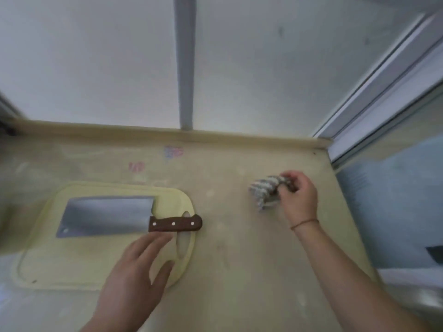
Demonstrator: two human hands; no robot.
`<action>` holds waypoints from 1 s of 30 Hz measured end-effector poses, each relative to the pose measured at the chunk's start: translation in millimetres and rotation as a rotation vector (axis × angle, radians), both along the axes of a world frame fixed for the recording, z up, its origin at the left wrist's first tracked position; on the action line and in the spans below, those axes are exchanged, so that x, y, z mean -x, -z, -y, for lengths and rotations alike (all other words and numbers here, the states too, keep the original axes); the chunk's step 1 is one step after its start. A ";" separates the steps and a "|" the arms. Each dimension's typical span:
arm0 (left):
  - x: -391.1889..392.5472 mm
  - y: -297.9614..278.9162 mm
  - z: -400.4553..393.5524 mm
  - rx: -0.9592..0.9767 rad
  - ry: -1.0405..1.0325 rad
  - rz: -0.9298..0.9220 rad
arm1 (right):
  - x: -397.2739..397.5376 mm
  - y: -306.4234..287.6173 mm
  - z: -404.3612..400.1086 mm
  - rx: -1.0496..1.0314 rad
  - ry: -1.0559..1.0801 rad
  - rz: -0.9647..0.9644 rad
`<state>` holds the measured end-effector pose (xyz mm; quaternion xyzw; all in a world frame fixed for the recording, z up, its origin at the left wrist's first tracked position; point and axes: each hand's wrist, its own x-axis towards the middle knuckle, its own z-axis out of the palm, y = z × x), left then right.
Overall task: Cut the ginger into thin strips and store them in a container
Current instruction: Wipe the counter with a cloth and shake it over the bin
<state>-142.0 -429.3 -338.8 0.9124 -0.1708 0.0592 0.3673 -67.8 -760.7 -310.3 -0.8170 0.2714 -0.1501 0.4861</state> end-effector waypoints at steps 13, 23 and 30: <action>4.3 19.4 -22.6 -0.452 0.060 -0.041 | -101.9 63.6 177.2 0.697 -0.081 -0.329; -9.0 24.5 -18.9 -0.357 -0.027 -0.133 | 115.3 72.3 -104.9 0.606 -0.483 -0.120; 13.2 -9.0 -104.6 0.011 -0.130 0.012 | 162.8 47.7 -131.6 0.531 -0.424 -0.006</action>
